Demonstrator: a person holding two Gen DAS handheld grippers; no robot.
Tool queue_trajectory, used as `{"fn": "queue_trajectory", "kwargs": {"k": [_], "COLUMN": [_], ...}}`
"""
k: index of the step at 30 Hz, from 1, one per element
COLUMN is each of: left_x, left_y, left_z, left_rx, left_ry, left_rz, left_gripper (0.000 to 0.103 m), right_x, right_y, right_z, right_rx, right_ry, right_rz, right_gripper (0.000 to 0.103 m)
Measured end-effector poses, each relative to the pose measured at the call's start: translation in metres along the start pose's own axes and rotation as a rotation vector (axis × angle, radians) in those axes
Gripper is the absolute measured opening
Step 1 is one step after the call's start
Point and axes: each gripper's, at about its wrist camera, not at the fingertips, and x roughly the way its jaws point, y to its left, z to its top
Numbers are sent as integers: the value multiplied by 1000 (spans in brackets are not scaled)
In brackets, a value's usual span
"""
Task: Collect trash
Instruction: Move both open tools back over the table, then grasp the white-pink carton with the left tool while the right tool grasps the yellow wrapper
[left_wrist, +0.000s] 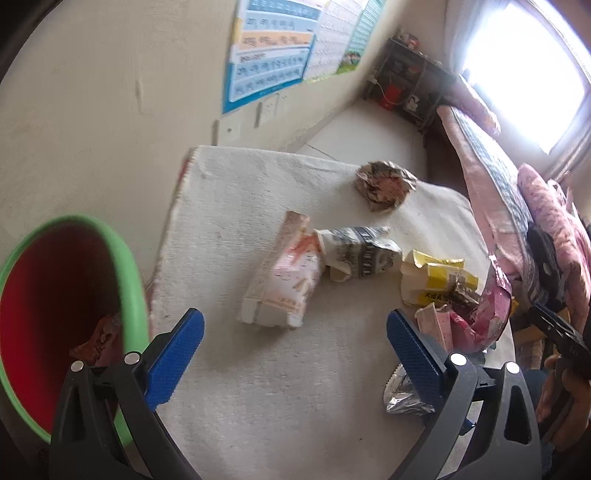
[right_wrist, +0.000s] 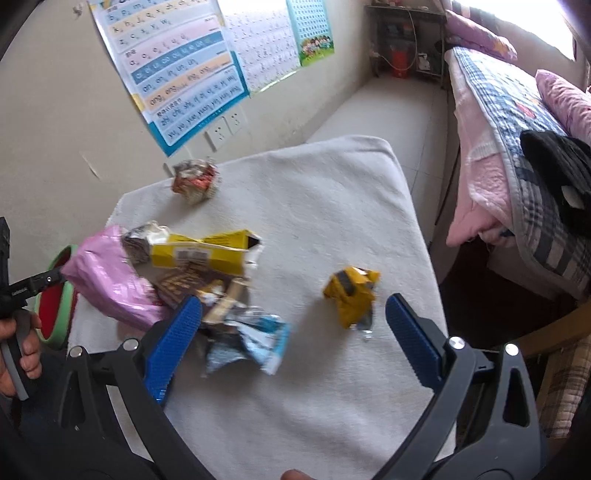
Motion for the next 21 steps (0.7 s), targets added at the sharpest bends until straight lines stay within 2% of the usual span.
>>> {"fn": "queue_trajectory", "kwargs": {"k": [3,7,10,14,16,20,21], "left_x": [10,26,40,51,58,75,77], "left_y": [-9,-17,-16,-17,-17,-14,-13], "left_z": [2,6,11,20,23,24,24], "left_rx": [48,115,129,135,146,153,156], "left_ry": [28,65,101,109,120,164,167], "left_rz": [19,49,67,73,79,113,121], "left_gripper": [95,95,94,92,81,72,63], "right_x": [19,38,46,52,53,58,60], "right_y": [-14,-29,-39,-44,-45,-46,-46], "right_z": [1,2,-1,-3,-3,-3,-3], "right_rx": [3,3,38,54,52,52,51], "right_ry": [51,55,65,67,56,64,66], "right_rz": [-19,-49,-47,-43,-46,-36,-32], "right_gripper": [98,98,94,89,86,78,72]}}
